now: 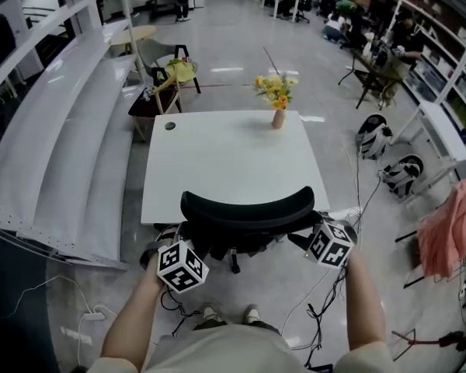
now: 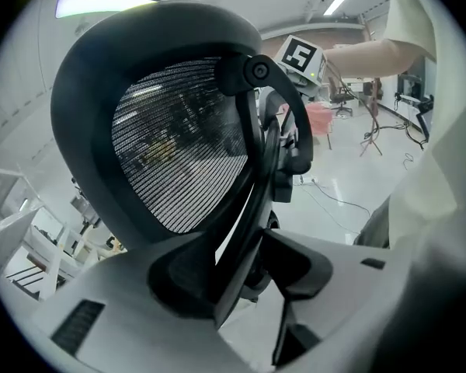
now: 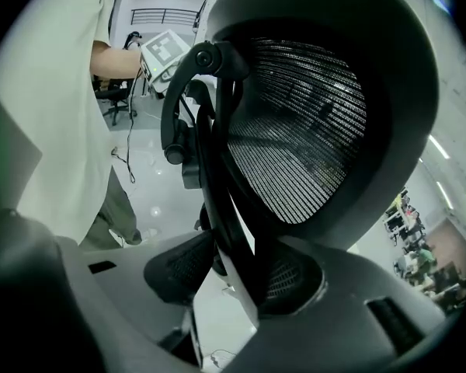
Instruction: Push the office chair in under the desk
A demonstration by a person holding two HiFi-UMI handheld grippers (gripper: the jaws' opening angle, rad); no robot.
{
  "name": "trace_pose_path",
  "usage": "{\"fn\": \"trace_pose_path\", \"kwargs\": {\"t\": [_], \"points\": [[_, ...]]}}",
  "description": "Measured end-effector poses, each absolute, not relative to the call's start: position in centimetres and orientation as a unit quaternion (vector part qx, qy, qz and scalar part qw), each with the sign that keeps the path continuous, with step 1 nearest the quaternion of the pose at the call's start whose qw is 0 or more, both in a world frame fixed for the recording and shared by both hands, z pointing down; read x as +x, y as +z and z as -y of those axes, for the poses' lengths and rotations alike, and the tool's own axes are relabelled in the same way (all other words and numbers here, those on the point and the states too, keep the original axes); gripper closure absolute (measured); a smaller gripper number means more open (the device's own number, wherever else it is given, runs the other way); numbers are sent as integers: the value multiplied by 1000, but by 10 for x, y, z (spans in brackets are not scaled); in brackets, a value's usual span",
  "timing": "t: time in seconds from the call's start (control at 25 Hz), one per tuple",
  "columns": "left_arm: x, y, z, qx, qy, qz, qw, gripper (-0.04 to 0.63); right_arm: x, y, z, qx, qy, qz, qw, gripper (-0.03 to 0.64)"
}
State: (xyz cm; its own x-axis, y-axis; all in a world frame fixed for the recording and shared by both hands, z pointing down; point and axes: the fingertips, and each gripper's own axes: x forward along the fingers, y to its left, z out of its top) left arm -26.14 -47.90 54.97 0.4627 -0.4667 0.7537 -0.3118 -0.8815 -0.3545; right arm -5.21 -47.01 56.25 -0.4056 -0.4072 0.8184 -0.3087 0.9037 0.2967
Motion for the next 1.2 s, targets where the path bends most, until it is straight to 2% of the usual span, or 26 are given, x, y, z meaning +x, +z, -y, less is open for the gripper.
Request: {"fn": "trace_pose_path", "kwargs": {"t": [0.36, 0.72, 0.84, 1.2], "points": [[-265, 548, 475, -852, -462, -232, 83, 397, -55, 559, 466, 216, -53, 843, 490, 445], [-268, 538, 469, -834, -460, -276, 127, 397, -56, 553, 464, 268, -45, 825, 496, 426], [-267, 521, 462, -844, -434, -291, 123, 406, -62, 533, 456, 289, -26, 842, 455, 473], [-261, 429, 445, -883, -296, -346, 113, 454, -88, 437, 431, 368, 7, 888, 274, 533]]}}
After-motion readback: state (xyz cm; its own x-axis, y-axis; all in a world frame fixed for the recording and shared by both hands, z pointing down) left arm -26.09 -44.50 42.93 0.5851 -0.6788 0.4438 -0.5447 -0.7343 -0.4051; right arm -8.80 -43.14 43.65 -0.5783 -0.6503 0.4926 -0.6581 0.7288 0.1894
